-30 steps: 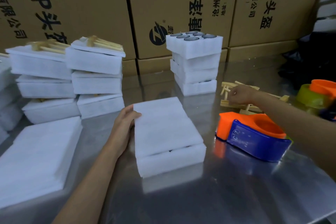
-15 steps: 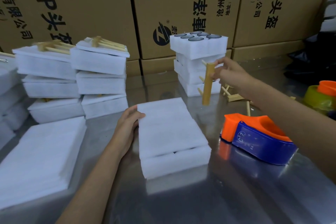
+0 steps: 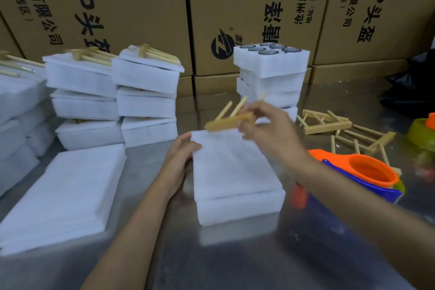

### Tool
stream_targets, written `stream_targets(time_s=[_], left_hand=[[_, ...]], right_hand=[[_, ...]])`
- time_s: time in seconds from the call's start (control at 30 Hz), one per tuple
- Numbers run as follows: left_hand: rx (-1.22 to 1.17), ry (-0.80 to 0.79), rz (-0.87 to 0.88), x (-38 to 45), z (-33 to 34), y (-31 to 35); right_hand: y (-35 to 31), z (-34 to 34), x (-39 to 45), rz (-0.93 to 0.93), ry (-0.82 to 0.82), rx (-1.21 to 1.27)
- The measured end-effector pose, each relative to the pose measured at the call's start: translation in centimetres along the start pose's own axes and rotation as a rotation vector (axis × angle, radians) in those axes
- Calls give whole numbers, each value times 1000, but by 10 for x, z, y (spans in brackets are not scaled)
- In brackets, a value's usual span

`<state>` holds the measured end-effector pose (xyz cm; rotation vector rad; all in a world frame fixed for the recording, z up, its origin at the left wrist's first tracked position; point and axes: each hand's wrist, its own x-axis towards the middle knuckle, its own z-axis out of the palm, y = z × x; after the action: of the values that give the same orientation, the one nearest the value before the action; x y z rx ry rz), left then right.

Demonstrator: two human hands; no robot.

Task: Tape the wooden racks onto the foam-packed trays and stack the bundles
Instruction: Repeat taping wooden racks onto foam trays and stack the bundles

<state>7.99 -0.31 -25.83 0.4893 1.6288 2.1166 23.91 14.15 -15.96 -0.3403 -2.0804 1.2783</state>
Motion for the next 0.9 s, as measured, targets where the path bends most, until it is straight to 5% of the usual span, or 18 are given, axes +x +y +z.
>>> stream_targets(time_s=[0.2,0.37,0.53,0.7,0.9], left_hand=[[29,8,3,0,1,2],[44,38,-2,-2,3,2],[74,41,4,-1,3,2],[131,58,48,-5,6,2],[209,113,83,-7,13,1]], right_hand=[[13,16,-49,91,-268,-301],[2,5,-44,196,-525,-261],[11,-6,-37,-25,-206,-451],[23,3,-47,-115,-342,-620],[37,12,-50,-138,-216,-480]])
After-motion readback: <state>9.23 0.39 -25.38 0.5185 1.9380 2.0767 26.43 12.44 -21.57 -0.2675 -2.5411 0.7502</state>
